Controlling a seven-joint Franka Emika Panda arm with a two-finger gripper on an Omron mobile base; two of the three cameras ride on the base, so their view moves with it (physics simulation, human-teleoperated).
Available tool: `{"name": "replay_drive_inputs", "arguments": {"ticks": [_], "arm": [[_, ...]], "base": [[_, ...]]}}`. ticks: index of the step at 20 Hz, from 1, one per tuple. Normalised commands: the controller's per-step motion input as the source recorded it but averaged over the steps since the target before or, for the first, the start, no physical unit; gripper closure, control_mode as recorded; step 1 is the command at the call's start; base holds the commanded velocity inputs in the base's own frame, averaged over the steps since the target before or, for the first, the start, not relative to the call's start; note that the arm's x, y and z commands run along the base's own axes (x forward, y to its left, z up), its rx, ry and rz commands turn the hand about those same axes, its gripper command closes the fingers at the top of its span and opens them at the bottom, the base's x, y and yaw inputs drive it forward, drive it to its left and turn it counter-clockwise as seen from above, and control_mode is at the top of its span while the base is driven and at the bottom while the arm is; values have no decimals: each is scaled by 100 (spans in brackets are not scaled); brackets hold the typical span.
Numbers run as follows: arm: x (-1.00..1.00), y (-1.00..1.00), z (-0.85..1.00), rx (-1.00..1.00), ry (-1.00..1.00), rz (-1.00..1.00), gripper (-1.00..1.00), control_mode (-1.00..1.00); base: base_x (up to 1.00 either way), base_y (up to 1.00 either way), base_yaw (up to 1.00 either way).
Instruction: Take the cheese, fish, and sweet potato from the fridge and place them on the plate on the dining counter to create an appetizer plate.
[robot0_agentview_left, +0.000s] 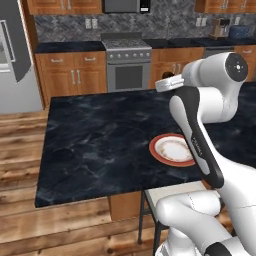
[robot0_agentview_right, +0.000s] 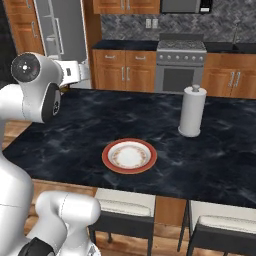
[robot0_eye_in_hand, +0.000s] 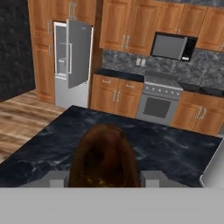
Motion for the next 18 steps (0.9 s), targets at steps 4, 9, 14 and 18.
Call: {"name": "replay_drive_inputs", "arguments": {"ticks": [4,9,14,18], "arm": [[0,0,0,0,0,0,100,100],[0,0,0,0,0,0,100,100],[0,-5,-1,0,0,0,100,-100],[0,-33,-9,0,0,-5,100,-100]], "base": [[21,-26,11],[19,-6,4],[8,0,1],[0,0,0]]}}
